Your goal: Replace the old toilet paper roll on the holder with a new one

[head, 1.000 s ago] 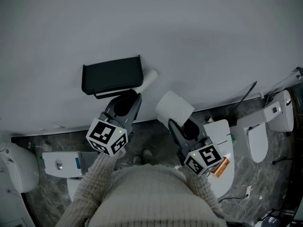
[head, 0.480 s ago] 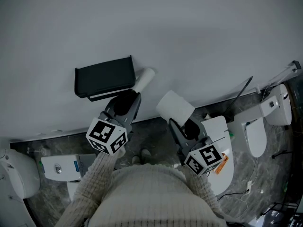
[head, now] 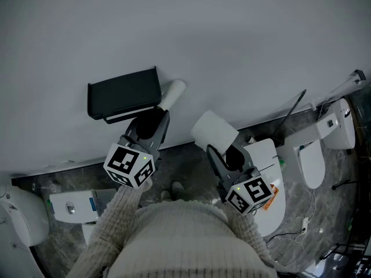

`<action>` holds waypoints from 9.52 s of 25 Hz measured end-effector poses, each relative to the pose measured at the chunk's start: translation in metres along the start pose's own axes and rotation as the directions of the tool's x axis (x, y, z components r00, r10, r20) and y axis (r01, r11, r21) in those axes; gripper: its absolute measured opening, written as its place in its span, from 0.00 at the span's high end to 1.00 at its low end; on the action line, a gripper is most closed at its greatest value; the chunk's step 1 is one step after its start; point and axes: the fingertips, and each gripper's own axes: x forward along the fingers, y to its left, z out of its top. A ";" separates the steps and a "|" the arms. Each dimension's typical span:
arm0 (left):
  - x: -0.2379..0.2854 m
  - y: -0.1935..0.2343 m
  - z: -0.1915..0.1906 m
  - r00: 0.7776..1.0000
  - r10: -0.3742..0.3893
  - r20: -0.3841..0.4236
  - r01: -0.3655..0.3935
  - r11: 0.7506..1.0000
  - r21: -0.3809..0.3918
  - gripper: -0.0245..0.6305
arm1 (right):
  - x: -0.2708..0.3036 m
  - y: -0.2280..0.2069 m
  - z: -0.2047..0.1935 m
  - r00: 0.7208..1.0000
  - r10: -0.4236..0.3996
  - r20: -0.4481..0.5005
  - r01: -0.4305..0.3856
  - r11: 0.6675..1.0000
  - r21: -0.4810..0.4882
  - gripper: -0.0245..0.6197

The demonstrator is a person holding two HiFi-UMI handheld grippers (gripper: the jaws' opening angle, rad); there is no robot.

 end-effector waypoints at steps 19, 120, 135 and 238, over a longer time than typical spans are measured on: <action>0.000 0.000 -0.005 0.999 -0.048 0.021 0.048 0.999 0.012 0.94 | 0.001 0.003 -0.001 1.000 -0.006 -0.001 0.006 1.000 0.004 0.71; -0.107 0.051 -0.056 0.970 0.239 -0.047 -0.244 0.950 -0.194 0.94 | 0.129 0.110 0.033 0.621 0.770 -0.147 -0.782 0.596 -0.184 0.71; -0.123 0.051 -0.055 0.964 0.265 -0.036 -0.266 0.941 -0.207 0.94 | 0.131 0.122 0.033 0.586 0.801 -0.123 -0.807 0.564 -0.174 0.71; -0.160 0.046 -0.050 0.959 0.282 -0.006 -0.275 0.929 -0.246 0.94 | 0.126 0.132 0.031 0.835 0.514 -0.195 -0.549 0.766 -0.334 0.77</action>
